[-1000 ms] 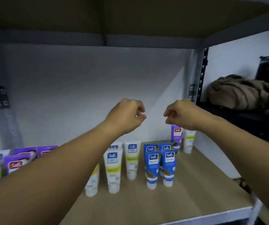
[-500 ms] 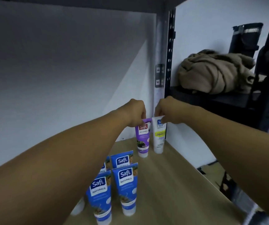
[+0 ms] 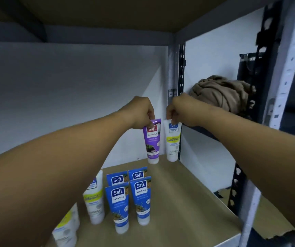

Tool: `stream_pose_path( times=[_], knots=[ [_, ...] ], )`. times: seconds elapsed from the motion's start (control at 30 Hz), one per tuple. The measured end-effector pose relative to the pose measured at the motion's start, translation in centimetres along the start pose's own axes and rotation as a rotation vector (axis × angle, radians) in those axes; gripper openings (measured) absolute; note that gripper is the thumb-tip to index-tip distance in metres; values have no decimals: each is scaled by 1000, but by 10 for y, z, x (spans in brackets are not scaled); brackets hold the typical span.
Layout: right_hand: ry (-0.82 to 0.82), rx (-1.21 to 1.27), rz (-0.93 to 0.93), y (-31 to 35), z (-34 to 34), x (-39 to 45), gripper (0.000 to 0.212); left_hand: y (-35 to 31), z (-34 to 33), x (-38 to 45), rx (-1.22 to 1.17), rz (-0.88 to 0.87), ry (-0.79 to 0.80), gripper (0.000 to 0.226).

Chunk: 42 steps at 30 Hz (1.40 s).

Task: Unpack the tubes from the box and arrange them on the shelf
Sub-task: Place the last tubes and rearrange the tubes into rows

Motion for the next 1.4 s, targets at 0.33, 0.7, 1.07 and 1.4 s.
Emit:
stream_pose_path(
  times=[0.33, 0.7, 1.07, 1.4],
  knots=[
    [-115, 35, 55, 90, 114, -48, 16, -13, 121, -105, -23, 44, -53, 20],
    [78, 178, 186, 203, 66, -91, 14, 59, 109, -236, -46, 176, 46, 17],
    [191, 272, 247, 260, -20, -108, 15, 122, 46, -305, -18, 244, 61, 12],
    [192, 463, 175, 253, -47, -113, 15, 131, 32, -327, -216, 255, -31, 12]
  ],
)
Point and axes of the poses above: each hand's wrist, its own x-axis towards the middle knuckle, its own z-axis out of the back of the hand, y = z × x, the point moved 6 cm from there along x, towards the middle knuckle, and after that the axes turned 2 degrees about -y, right-handed, at the moved point
